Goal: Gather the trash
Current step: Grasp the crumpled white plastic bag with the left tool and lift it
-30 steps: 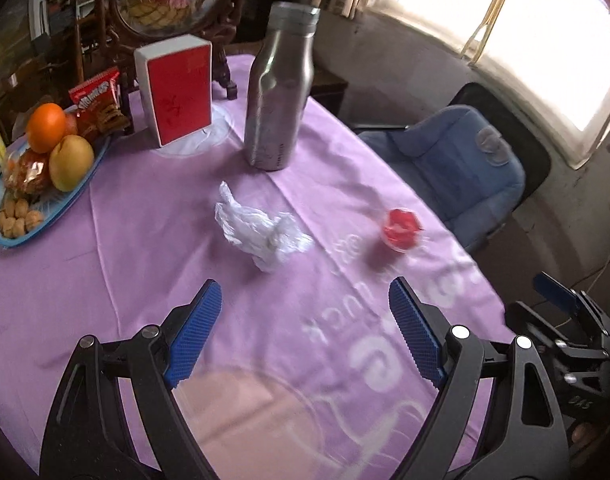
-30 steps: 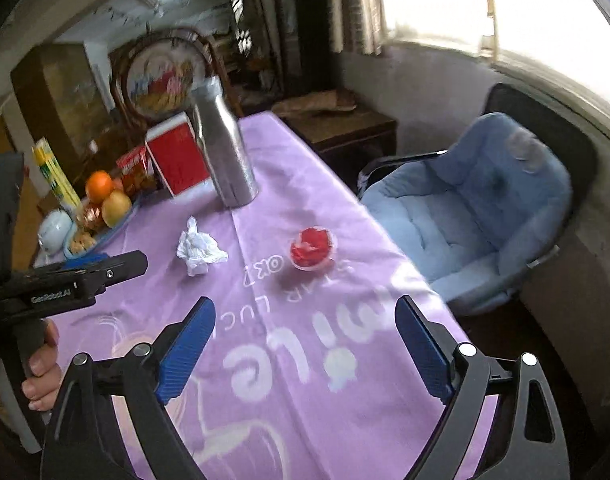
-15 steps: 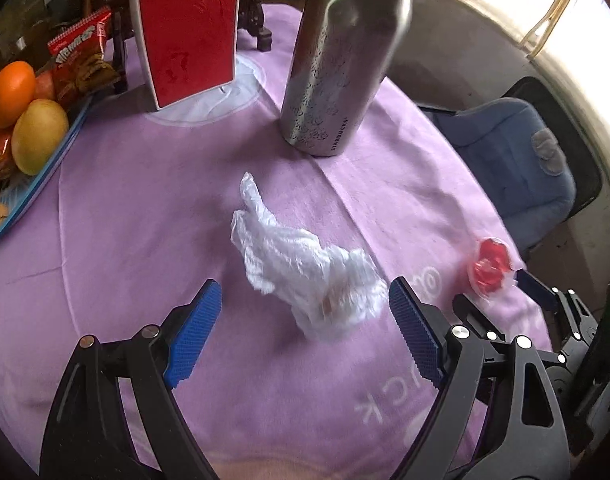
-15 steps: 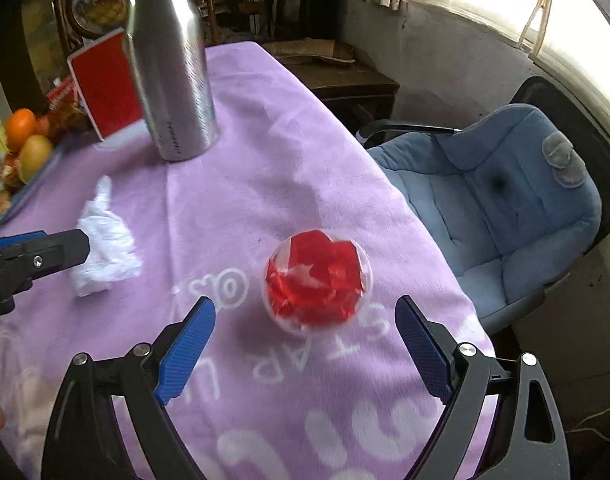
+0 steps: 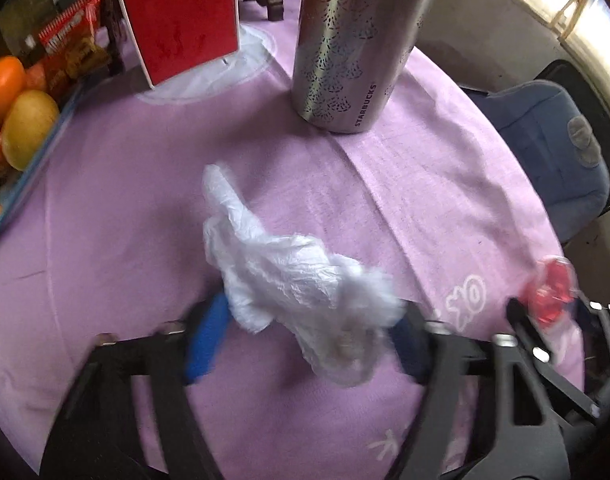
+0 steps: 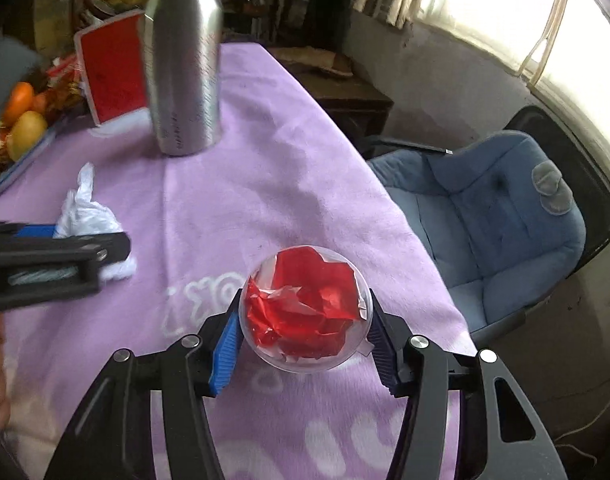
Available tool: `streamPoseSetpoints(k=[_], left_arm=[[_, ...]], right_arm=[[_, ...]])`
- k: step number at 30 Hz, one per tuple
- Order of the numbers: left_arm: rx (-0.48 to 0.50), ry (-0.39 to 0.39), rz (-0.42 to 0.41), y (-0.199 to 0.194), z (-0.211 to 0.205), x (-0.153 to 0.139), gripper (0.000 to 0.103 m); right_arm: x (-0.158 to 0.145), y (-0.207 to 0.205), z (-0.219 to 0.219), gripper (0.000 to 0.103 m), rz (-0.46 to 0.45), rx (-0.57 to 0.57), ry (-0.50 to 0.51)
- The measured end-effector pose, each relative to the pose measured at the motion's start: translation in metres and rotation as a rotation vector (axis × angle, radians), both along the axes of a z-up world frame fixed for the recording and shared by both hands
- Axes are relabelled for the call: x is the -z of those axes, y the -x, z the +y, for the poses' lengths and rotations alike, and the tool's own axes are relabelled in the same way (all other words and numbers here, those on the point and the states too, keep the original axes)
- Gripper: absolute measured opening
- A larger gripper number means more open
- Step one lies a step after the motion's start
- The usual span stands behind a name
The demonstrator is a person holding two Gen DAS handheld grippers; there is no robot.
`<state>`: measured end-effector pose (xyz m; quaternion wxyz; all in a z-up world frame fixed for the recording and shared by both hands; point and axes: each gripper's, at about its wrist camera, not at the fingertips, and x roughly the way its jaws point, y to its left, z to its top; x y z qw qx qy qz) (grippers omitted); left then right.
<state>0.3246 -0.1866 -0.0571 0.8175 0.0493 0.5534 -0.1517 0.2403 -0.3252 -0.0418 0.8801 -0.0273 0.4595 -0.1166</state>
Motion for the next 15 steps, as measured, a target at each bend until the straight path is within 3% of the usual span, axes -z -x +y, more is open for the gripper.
streamPoseSetpoints(k=[2,4,9,15], left_arm=[[0.038,0.003,0.011,0.009,0.001,-0.003,0.02],[0.058,-0.005,-0.007,0.022,0.002,-0.011,0.018],[0.126,-0.025,-0.142,0.077,-0.004,-0.051,0.018],[0.208,0.033,-0.172,0.147,-0.01,-0.082,0.018]], right_arm=[[-0.009,0.015,0.001,0.056,-0.018,-0.015,-0.011],[-0.016,0.031,0.001,0.056,-0.028,-0.034,-0.028],[-0.035,0.083,-0.004,0.056,-0.081,-0.039,-0.115],[-0.047,0.166,-0.011,0.056,-0.139,-0.013,-0.198]])
